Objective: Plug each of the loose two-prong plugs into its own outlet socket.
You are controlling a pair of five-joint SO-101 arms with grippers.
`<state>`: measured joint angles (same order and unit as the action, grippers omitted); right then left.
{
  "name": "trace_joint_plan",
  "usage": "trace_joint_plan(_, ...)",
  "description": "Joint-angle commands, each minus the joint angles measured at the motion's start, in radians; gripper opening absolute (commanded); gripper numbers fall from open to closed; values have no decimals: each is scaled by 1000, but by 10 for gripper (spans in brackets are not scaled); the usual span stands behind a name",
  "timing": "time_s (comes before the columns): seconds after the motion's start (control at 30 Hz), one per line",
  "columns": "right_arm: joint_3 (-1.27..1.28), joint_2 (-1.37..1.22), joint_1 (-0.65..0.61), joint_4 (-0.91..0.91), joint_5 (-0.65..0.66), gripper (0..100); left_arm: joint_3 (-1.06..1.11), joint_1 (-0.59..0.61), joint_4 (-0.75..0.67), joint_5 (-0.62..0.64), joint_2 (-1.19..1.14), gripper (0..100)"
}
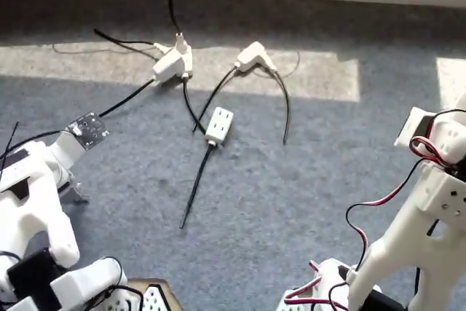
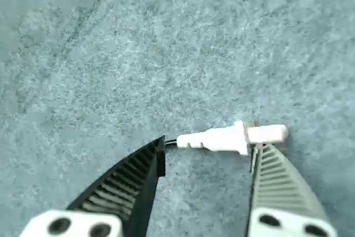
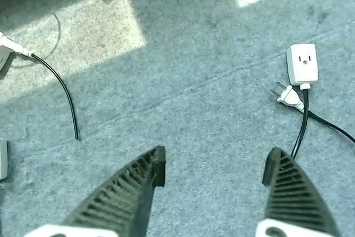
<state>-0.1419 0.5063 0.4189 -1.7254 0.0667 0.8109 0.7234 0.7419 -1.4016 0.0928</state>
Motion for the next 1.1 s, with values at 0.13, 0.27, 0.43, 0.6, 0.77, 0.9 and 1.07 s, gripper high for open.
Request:
trace_joint_plan(0.13, -5, 21, 21, -39, 17, 279, 81, 50, -41, -325, -2, 231)
trace_joint_plan(0.27, -7, 21, 61, -39, 18, 279, 79, 44, -41, -325, 4, 231)
trace_joint_plan(0.43, -7, 22, 90, -39, 18, 279, 61, 41, -41, -325, 12, 231)
trace_joint_plan(0.6, -7, 22, 87, -39, 18, 279, -8, 96, -37, -325, 58, 231)
trace_joint_plan(0.77, -7, 22, 82, -39, 15, 279, -36, 107, -37, -325, 208, 231)
trace_joint_plan(0.9, -7, 22, 82, -39, 18, 279, -27, 41, -37, -319, 375, 231)
trace_joint_plan(1.07, 22, 25, 88, -41, 28, 279, 65, -101, -41, -321, 579, 231)
